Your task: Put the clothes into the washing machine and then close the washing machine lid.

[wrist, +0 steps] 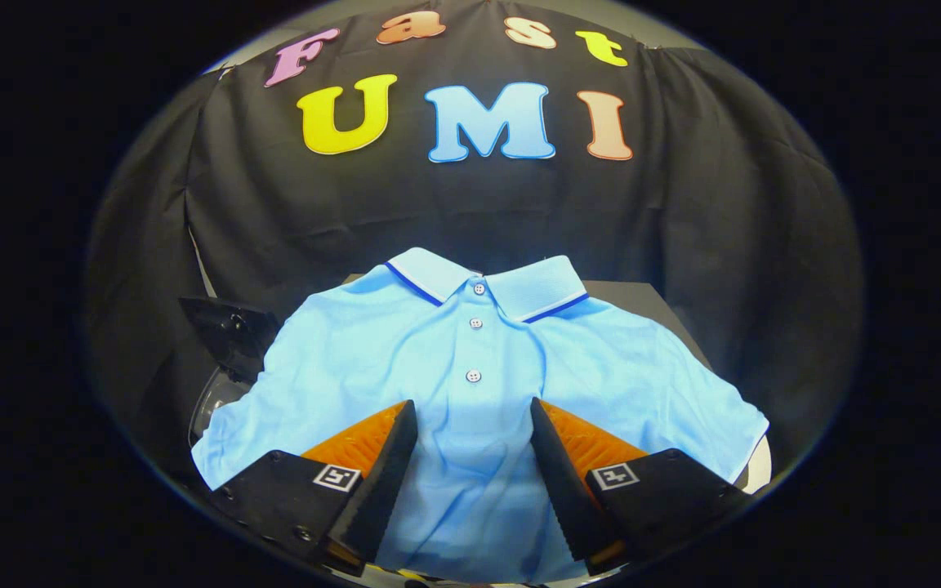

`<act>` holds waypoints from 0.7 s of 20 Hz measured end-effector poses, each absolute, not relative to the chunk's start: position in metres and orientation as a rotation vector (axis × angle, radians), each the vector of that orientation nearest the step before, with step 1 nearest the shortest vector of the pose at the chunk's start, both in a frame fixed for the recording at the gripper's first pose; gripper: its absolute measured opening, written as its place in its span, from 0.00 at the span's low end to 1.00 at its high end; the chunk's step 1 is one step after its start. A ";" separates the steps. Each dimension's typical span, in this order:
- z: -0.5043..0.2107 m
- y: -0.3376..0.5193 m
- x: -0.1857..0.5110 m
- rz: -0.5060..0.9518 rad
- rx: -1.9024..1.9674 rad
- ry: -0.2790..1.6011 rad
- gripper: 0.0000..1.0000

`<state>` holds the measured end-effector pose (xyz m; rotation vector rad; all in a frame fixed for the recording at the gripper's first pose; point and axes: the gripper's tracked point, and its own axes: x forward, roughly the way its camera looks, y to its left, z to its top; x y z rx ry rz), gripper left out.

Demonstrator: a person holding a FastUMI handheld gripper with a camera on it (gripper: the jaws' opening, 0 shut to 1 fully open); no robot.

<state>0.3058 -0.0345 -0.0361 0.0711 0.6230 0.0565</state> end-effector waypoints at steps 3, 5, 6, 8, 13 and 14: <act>-0.039 -0.033 0.311 0.085 0.078 0.627 0.88; -0.036 -0.031 0.304 0.093 0.149 0.636 0.35; -0.035 -0.030 0.305 0.105 0.166 0.641 0.36; -0.033 -0.034 0.307 0.091 0.227 0.620 0.02; -0.028 -0.032 0.305 0.073 0.146 0.598 0.02; -0.025 -0.030 0.302 0.076 0.144 0.584 0.02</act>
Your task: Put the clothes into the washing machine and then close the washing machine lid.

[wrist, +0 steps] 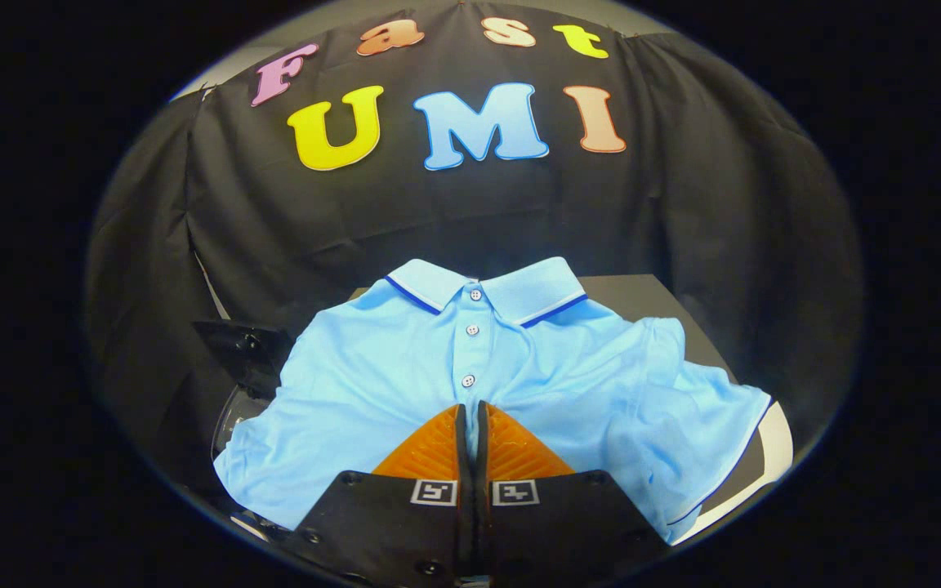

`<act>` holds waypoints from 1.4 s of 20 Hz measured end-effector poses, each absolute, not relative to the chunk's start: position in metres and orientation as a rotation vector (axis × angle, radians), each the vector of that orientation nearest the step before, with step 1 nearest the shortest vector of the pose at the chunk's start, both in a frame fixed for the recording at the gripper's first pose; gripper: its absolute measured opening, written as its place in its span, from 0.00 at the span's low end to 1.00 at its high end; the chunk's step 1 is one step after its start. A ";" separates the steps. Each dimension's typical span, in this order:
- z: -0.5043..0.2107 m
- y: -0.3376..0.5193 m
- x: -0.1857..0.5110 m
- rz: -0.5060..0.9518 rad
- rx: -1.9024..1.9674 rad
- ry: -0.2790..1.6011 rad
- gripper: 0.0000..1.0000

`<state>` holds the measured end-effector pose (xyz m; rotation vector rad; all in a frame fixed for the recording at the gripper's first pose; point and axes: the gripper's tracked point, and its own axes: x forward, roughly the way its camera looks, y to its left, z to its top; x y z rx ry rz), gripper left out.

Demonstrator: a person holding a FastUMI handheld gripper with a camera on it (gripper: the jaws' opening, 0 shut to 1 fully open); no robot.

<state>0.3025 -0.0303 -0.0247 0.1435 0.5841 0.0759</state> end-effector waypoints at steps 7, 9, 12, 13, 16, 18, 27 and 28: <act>0.033 -0.028 0.296 0.131 0.199 0.440 0.02; 0.059 -0.021 0.297 0.152 0.204 0.388 0.02; 0.087 -0.013 0.301 0.180 0.199 0.344 0.02; 0.095 -0.011 0.301 0.187 0.199 0.330 0.02; 0.116 0.002 0.301 0.209 0.196 0.296 0.01; 0.133 0.008 0.305 0.216 0.190 0.259 0.01; 0.072 0.024 0.301 0.169 0.076 0.405 0.65; 0.060 0.022 0.295 0.150 0.062 0.416 0.96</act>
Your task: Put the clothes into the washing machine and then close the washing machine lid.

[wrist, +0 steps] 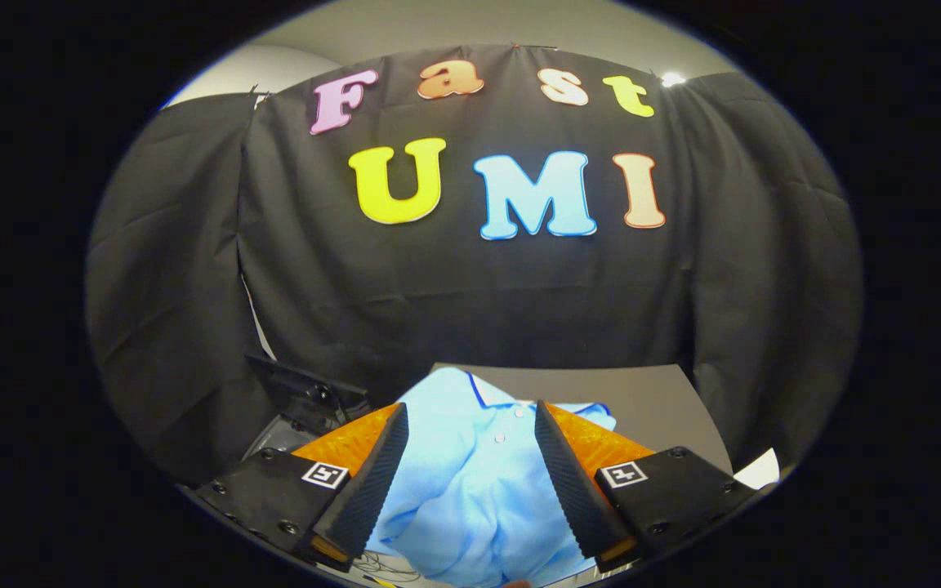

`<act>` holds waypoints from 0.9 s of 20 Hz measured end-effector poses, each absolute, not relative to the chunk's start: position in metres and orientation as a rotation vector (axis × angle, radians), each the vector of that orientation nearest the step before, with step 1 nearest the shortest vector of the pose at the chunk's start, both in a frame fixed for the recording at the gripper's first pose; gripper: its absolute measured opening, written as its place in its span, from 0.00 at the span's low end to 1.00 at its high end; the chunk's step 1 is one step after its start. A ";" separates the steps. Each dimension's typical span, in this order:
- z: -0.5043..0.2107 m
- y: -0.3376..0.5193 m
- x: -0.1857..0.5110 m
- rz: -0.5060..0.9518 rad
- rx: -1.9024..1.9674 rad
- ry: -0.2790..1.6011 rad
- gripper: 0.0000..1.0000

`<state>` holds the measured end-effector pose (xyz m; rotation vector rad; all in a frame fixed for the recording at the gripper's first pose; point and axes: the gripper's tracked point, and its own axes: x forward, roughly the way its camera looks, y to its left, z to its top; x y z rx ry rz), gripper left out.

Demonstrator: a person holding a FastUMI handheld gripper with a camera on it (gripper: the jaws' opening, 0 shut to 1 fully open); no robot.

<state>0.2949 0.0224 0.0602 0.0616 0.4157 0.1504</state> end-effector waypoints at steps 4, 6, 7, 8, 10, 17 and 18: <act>0.006 0.041 0.276 0.160 0.044 0.518 0.97; -0.020 0.044 0.267 0.158 0.009 0.568 0.97; -0.028 0.045 0.264 0.159 0.013 0.581 0.97; -0.033 0.046 0.262 0.164 0.040 0.588 0.97; -0.035 0.047 0.265 0.172 0.072 0.592 0.82; -0.015 0.061 0.266 0.202 0.139 0.552 0.02; -0.012 0.063 0.266 0.201 0.145 0.545 0.02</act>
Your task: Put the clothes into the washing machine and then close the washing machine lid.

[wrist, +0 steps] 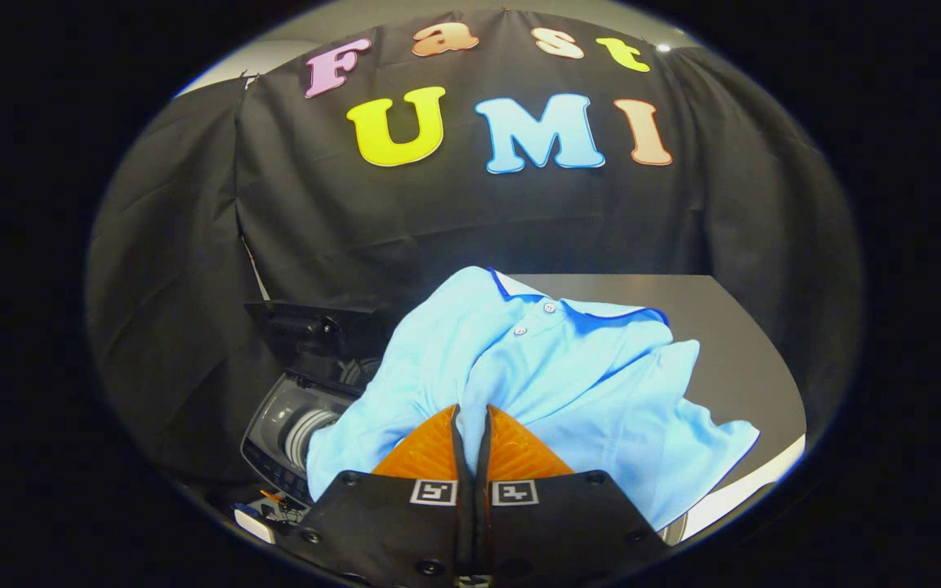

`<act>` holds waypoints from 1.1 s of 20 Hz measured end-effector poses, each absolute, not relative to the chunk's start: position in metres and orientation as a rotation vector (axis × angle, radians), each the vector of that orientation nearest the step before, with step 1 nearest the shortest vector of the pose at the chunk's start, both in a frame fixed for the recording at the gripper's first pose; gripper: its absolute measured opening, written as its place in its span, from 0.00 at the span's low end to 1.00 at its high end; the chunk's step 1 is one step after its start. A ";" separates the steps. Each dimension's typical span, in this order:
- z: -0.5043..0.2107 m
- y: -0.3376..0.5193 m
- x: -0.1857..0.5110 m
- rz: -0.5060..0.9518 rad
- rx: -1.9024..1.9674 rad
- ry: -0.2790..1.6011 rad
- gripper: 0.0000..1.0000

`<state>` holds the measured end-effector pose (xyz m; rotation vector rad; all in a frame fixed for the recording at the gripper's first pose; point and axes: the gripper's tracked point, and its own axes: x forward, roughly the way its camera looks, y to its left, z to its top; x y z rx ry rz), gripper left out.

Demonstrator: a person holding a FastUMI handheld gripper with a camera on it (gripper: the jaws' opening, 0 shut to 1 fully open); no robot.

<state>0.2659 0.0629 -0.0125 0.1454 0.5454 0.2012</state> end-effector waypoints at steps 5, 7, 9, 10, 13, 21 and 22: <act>0.036 0.102 0.275 0.311 0.201 0.468 0.01; 0.053 0.124 0.279 0.350 0.196 0.441 0.02; 0.062 0.151 0.280 0.397 0.193 0.435 0.02; 0.067 0.165 0.280 0.419 0.194 0.425 0.02; 0.080 0.206 0.279 0.496 0.190 0.415 0.02; 0.080 0.311 0.271 0.695 0.183 0.461 0.02; 0.079 0.328 0.269 0.720 0.185 0.469 0.01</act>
